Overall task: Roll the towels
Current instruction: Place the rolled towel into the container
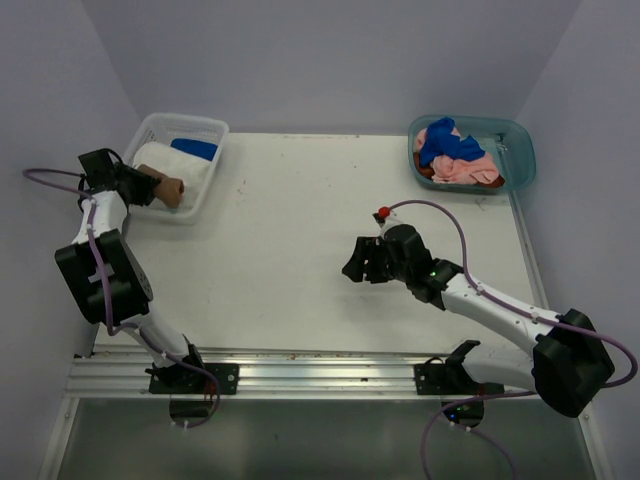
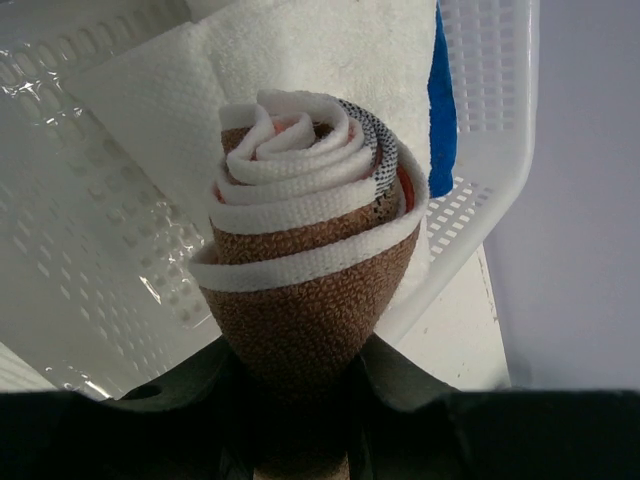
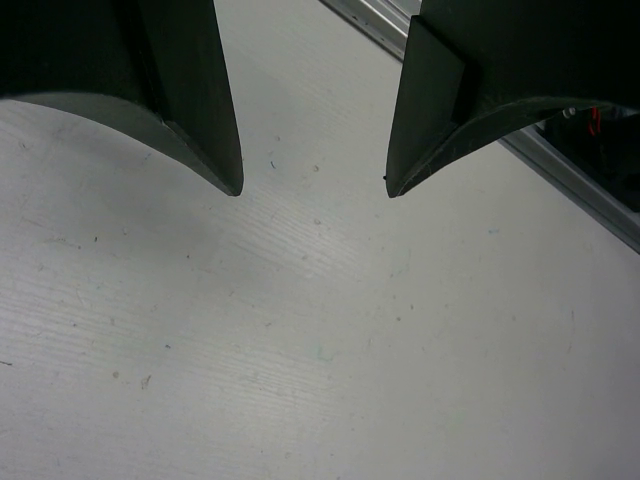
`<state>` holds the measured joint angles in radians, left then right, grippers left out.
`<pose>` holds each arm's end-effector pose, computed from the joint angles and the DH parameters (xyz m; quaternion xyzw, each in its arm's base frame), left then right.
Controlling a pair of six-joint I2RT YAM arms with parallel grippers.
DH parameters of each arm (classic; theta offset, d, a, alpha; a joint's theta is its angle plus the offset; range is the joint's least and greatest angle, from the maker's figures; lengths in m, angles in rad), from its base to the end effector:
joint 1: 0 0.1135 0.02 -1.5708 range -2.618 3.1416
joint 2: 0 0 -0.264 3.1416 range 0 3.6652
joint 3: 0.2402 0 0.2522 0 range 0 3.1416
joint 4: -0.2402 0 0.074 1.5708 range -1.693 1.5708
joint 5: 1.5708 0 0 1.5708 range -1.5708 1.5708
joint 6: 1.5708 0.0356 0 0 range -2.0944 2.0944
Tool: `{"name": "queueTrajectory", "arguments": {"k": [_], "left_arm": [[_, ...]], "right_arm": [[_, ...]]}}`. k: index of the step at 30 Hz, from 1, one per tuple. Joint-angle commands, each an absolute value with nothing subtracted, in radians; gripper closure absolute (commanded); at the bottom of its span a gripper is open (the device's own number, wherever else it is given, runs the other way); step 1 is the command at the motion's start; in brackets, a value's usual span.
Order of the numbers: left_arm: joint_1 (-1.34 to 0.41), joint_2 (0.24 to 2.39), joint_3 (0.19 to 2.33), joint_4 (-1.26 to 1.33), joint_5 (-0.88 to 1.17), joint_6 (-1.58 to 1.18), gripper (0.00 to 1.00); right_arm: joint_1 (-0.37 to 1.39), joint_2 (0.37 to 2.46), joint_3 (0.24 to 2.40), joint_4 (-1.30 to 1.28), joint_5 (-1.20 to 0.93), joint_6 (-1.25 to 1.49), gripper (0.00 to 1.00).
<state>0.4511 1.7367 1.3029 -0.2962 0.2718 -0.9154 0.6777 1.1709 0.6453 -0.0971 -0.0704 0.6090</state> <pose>0.3568 0.1622 0.2531 -0.5281 0.7364 -0.2134 0.3651 0.1918 0.1576 0.2218 -0.0466 0.8881 0.2987 0.3462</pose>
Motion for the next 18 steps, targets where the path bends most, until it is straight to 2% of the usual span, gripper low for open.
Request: {"name": "queueTrajectory", "arguments": {"k": [1,18], "left_arm": [[0.453,1.738,1.276,-0.16,0.247,-0.954,0.8],[0.41,1.781,1.152,-0.017,0.199,-1.058,0.78]], "right_arm": [[0.673,1.141,0.637,-0.084,-0.08,0.62,0.37],[0.673,1.124,0.638,-0.081,-0.091,0.652,0.38]]}}
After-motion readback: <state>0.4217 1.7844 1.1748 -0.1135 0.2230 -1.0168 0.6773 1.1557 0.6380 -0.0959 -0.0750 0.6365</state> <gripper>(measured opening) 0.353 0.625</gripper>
